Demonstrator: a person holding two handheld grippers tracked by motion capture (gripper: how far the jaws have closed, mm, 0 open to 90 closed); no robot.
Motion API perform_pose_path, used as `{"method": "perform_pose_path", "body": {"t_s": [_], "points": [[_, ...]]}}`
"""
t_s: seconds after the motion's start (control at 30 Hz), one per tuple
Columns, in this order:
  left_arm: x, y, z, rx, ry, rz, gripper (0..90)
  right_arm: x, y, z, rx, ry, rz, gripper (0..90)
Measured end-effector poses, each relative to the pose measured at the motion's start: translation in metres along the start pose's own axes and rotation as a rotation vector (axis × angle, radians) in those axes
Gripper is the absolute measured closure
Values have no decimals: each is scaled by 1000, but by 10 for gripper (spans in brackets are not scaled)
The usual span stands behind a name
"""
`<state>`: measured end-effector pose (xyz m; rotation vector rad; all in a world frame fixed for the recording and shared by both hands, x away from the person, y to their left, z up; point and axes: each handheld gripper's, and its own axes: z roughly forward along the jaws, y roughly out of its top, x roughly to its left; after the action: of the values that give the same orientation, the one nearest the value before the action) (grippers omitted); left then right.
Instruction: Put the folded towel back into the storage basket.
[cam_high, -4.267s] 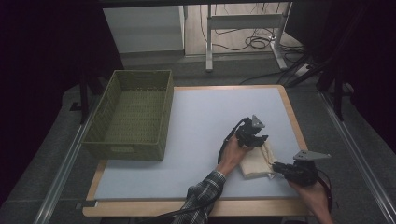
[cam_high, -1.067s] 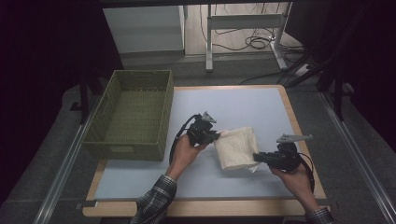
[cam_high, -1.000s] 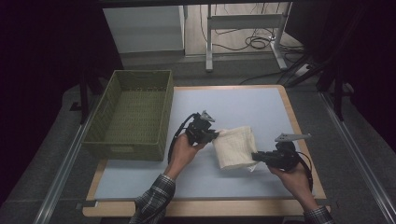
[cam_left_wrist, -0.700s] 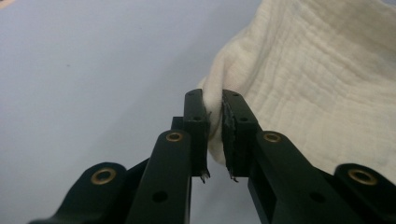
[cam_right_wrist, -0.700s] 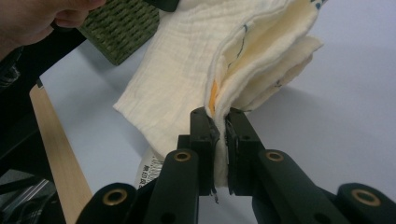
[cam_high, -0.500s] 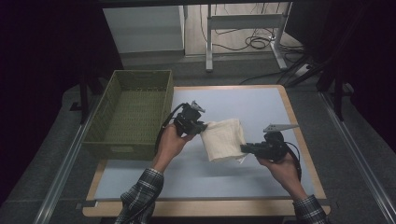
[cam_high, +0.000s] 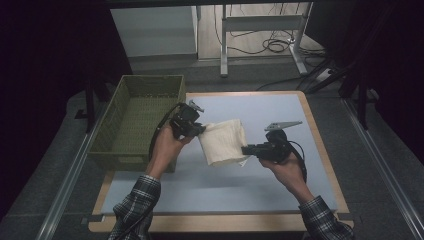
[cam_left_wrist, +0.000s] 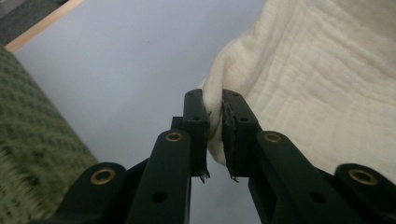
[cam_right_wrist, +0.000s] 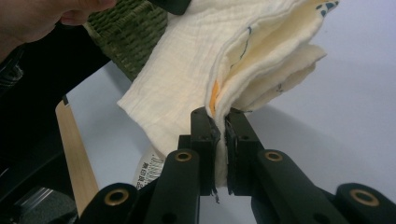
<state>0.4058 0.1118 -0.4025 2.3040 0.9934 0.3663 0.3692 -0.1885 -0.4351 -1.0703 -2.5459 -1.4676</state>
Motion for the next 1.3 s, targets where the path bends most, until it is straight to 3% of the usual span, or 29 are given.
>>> {"method": "perform_pose_path", "body": {"t_s": [0.63, 1.13, 1.3], "points": [[45, -6, -40, -12, 47, -59, 815, 19, 55, 28, -1, 45, -18, 833], [81, -19, -62, -25, 124, -143, 816, 39, 91, 62, -8, 76, -23, 833], [94, -27, -72, -31, 175, -170, 817, 47, 99, 77, -5, 88, -30, 832]]}}
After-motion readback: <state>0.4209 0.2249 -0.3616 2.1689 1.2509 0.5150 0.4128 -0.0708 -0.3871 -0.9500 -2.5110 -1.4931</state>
